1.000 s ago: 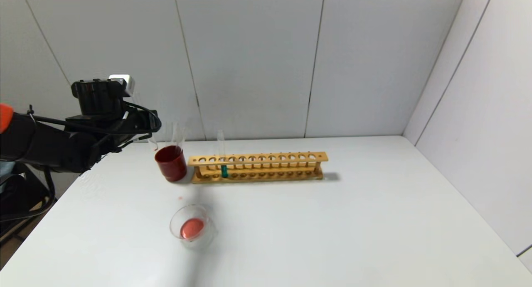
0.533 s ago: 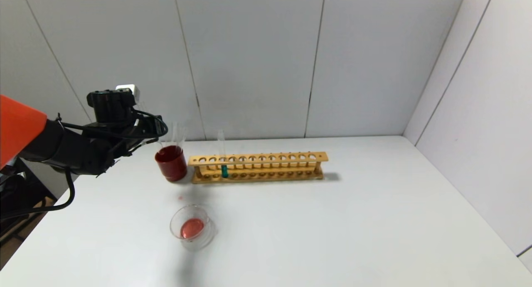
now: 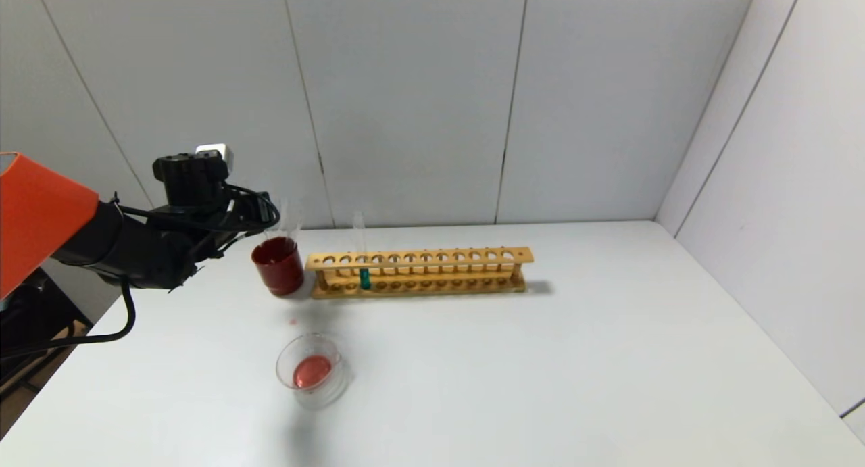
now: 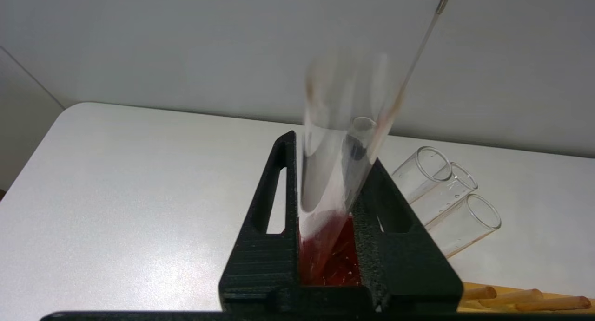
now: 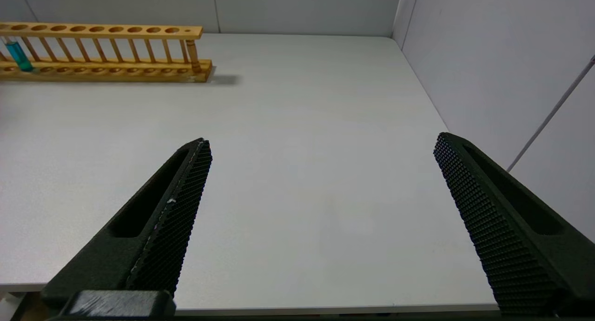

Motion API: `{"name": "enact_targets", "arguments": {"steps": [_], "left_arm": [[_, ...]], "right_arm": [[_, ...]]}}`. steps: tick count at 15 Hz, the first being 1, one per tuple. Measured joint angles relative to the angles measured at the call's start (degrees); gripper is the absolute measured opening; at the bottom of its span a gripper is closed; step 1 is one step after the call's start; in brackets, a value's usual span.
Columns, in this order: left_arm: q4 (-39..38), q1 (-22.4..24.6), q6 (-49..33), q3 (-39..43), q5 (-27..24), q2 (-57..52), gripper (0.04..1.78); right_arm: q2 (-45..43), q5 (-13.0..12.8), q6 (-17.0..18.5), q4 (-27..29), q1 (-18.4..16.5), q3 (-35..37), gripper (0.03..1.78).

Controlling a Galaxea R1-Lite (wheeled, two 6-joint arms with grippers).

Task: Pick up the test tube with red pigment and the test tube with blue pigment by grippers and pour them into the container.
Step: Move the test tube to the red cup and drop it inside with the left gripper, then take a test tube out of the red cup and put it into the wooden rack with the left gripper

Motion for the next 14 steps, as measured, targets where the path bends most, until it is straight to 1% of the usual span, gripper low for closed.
{"name": "enact_targets", "arguments": {"steps": [2,6,8,10,11,13,14], "left_arm": [[-0.11,0.05,0.02,0.11,0.04,0.22,0.63],[-0.04,-0.12,0.11,0.38,0.09,0.02,1.3],[0.74,-0.17,0.3,0.57,0.09,-1.24,1.55],[3.25,-0.63,0.67,0.84,0.12,-3.97,1.7],[5.86,-1.22,0.72,0.9,0.12,-6.06,1.74],[14.28,-3.54,0.72,0.9,0.34,-11.56,1.75],[18.96,-5.4,0.52,0.9,0.45,-14.45,1.75]], "right_arm": [[0.0,0.0,0.0,0.0,0.0,0.0,1.75],[0.0,0.0,0.02,0.0,0.0,0.0,1.75],[0.0,0.0,0.02,-0.02,0.0,0.0,1.75],[0.0,-0.02,0.0,0.0,0.02,0.0,1.75],[0.0,-0.02,0.0,0.0,0.0,0.0,1.75],[0.0,-0.02,0.0,0.0,0.0,0.0,1.75],[0.0,0.0,0.0,0.0,0.0,0.0,1.75]]}}
